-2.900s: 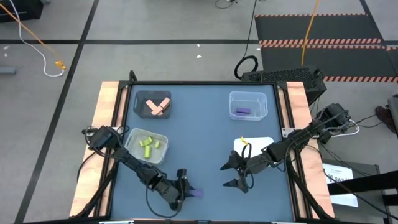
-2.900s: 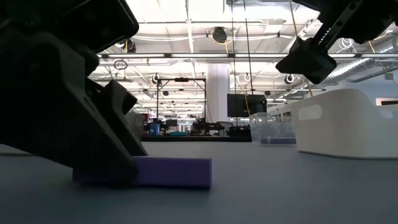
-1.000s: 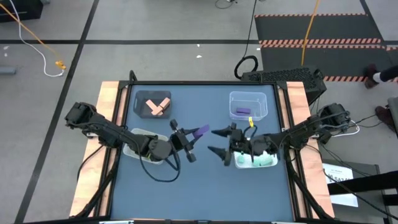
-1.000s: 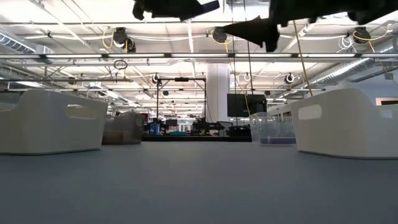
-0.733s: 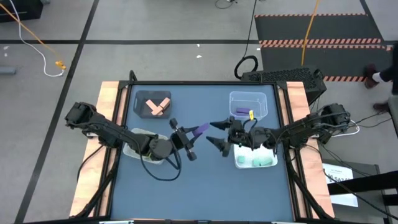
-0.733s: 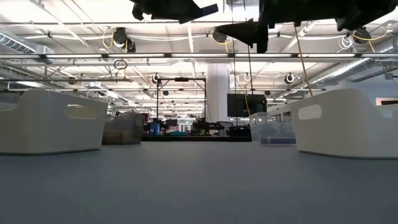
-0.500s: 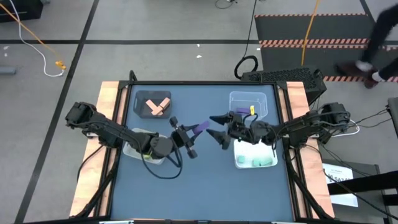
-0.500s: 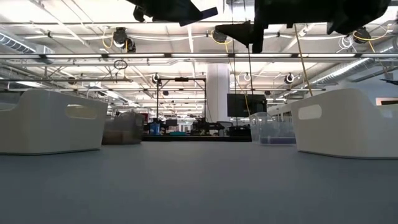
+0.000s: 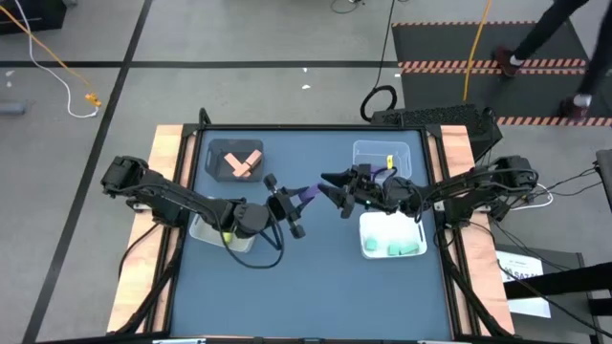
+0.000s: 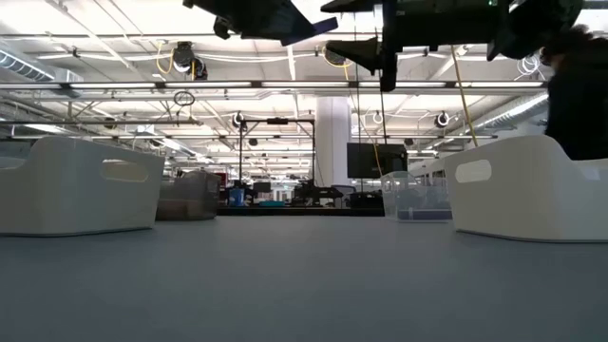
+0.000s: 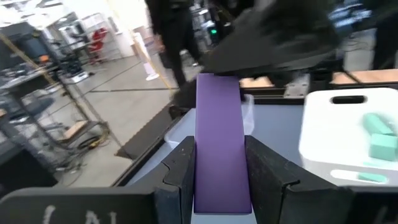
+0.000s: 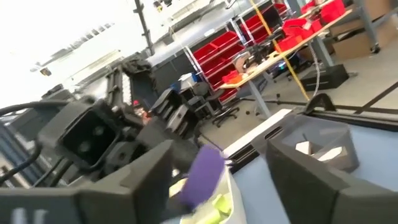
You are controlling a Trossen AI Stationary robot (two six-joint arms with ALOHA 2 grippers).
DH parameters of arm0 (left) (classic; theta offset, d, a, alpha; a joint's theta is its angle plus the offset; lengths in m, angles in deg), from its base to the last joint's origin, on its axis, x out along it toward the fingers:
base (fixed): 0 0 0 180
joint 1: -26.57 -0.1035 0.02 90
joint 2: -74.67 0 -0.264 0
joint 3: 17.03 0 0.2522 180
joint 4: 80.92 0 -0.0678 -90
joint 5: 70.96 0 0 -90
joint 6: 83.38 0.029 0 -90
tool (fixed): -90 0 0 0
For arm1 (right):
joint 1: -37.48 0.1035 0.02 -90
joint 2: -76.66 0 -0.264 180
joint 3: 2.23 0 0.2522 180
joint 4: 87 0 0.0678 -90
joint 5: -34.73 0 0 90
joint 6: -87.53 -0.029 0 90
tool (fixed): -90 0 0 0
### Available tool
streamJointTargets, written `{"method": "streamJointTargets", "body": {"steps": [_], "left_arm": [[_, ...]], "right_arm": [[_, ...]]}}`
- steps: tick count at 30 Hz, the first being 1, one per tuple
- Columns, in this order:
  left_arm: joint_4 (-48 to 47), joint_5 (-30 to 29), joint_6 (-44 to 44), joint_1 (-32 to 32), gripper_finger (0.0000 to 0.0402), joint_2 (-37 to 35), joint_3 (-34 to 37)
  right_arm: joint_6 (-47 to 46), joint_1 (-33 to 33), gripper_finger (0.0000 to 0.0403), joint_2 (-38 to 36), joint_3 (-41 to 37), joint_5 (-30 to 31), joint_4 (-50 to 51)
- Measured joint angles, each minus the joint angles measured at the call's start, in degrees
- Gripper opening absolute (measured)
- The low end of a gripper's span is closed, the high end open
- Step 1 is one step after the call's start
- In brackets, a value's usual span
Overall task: Sort & place blocks by color
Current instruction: Put the purple block into the transparent bin
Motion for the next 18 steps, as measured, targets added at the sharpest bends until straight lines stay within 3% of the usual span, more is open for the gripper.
{"method": "streamJointTargets", "body": {"steps": [13, 18], "left_arm": [[-0.20, 1.64, 0.42, -1.35, 0.0106, 0.09, 0.02], [-0.12, 1.73, 1.14, -2.02, 0.0106, 0.09, 0.02]], "right_arm": [[2.24, -1.64, 0.0016, 0.00, 0.07, 0.03, -0.34], [3.42, -1.67, 0.0003, 0.00, 0.08, 0.10, -0.37]]}}
